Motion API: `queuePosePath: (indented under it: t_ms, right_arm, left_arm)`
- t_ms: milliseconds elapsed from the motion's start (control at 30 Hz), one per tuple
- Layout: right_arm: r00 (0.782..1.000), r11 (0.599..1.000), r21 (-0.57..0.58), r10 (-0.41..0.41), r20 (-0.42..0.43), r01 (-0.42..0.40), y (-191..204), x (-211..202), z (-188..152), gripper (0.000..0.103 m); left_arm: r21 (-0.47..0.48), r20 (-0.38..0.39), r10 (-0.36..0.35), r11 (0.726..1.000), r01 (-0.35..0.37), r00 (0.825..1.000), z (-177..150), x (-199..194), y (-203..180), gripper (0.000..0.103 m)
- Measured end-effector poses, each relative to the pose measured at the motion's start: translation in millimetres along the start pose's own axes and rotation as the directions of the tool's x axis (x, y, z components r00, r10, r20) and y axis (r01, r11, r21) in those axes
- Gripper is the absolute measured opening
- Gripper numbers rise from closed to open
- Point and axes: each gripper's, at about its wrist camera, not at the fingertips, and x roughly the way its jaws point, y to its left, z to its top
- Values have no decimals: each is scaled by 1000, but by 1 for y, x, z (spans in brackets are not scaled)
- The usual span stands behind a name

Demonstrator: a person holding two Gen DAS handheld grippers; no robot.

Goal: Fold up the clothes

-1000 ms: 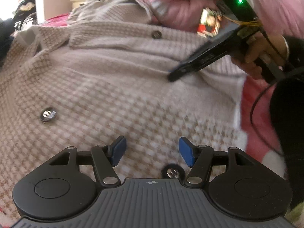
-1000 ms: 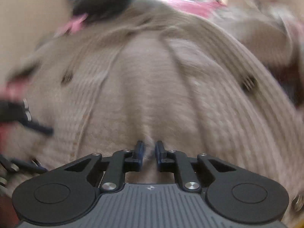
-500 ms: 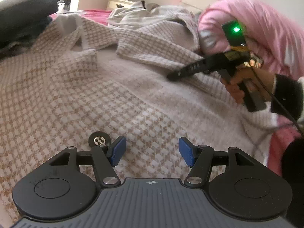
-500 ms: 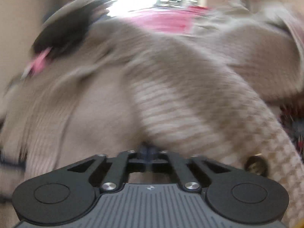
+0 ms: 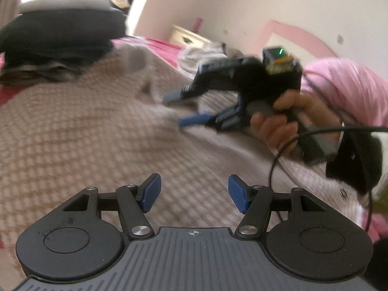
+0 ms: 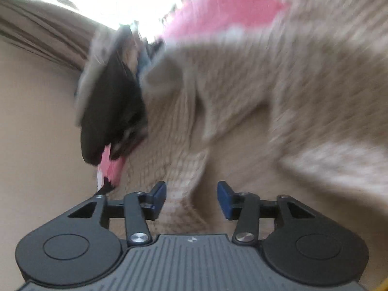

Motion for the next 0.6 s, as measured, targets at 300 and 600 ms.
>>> queuePosePath:
  t_ms: [300, 600]
  right_arm:
    - [935, 739, -572, -269, 233, 355, 67, 22, -37, 7]
    - [772, 383, -670, -340, 538, 636, 85, 31, -71, 38]
  left_arm:
    - [-8, -55, 0, 1000, -1, 999, -10, 24, 17, 62]
    - [-4, -42, -6, 1000, 6, 999, -10, 24, 19, 62]
